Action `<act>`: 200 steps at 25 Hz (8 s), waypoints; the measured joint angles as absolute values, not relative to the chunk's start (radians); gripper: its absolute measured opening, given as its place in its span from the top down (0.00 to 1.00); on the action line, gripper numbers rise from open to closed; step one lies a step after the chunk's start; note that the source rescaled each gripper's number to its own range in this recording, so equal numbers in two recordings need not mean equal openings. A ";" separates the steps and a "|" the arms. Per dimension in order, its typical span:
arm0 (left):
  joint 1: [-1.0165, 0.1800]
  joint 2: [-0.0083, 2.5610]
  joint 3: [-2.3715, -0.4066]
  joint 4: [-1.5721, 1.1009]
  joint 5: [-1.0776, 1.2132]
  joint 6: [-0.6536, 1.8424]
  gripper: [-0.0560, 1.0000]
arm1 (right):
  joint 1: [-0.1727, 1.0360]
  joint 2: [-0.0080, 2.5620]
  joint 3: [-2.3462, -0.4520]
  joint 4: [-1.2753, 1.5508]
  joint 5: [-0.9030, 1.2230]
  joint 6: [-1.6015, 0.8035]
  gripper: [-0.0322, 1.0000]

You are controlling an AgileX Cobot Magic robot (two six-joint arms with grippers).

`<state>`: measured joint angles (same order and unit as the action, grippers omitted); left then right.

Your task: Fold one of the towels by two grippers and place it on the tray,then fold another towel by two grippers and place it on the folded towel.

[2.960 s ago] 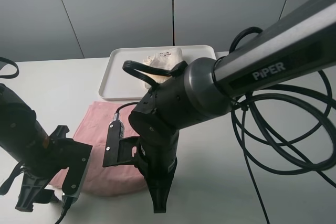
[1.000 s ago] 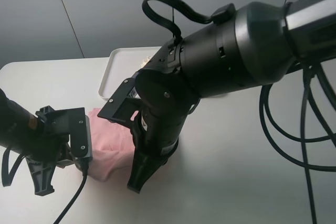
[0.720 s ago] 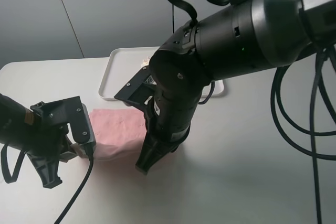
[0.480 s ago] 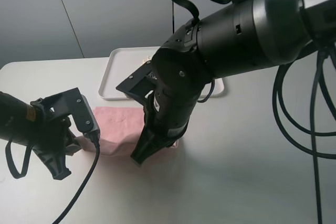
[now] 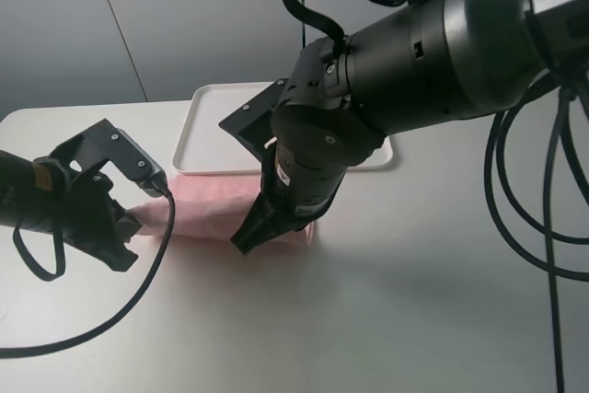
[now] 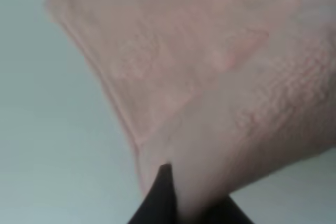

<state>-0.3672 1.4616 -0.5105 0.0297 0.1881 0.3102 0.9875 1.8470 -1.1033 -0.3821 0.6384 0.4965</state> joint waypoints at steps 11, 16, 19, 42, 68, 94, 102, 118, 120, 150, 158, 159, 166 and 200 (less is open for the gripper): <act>-0.320 1.462 -0.511 0.026 0.075 0.295 0.91 | 0.985 1.847 -1.103 -0.579 0.599 0.701 0.96; -0.320 1.463 -0.511 0.026 0.000 0.295 0.85 | 0.951 1.870 -1.103 -0.597 0.579 0.756 0.96; -0.320 1.463 -0.511 0.026 -0.034 0.295 0.65 | 0.934 1.900 -1.103 -0.650 0.563 0.816 0.94; -0.242 1.564 -0.687 -0.059 0.262 0.200 0.10 | 0.833 1.911 -1.103 -0.445 0.586 0.864 0.00; -0.241 2.019 -1.132 0.096 0.728 -0.055 0.07 | 0.767 1.914 -1.204 -0.088 0.701 0.467 0.00; -0.241 2.047 -1.140 0.129 0.711 -0.101 0.07 | 0.739 1.961 -1.208 -0.081 0.657 0.511 0.00; -0.241 2.047 -1.140 0.125 0.709 -0.101 0.07 | 0.737 2.075 -1.328 -0.034 0.713 0.509 0.04; -0.241 2.047 -1.140 0.125 0.709 -0.101 0.07 | 0.737 2.183 -1.376 0.029 0.758 0.504 0.15; -0.241 2.047 -1.140 0.125 0.709 -0.101 0.07 | 0.737 2.187 -1.378 0.037 0.755 0.504 0.23; -0.241 2.047 -1.140 0.125 0.707 -0.091 0.07 | 0.737 2.191 -1.380 0.093 0.712 0.434 0.32; -0.241 2.047 -1.140 0.125 0.706 -0.086 0.07 | 0.737 2.207 -1.384 0.094 0.719 0.419 0.34; -0.241 2.047 -1.140 0.125 0.706 -0.086 0.07 | 0.737 2.209 -1.387 0.096 0.723 0.411 0.35; -0.241 2.047 -1.140 0.125 0.704 -0.084 0.07 | 0.737 2.216 -1.390 0.138 0.713 0.391 0.78; -0.241 2.047 -1.140 0.119 0.702 -0.084 0.08 | 0.739 2.114 -1.446 0.502 0.769 0.158 0.91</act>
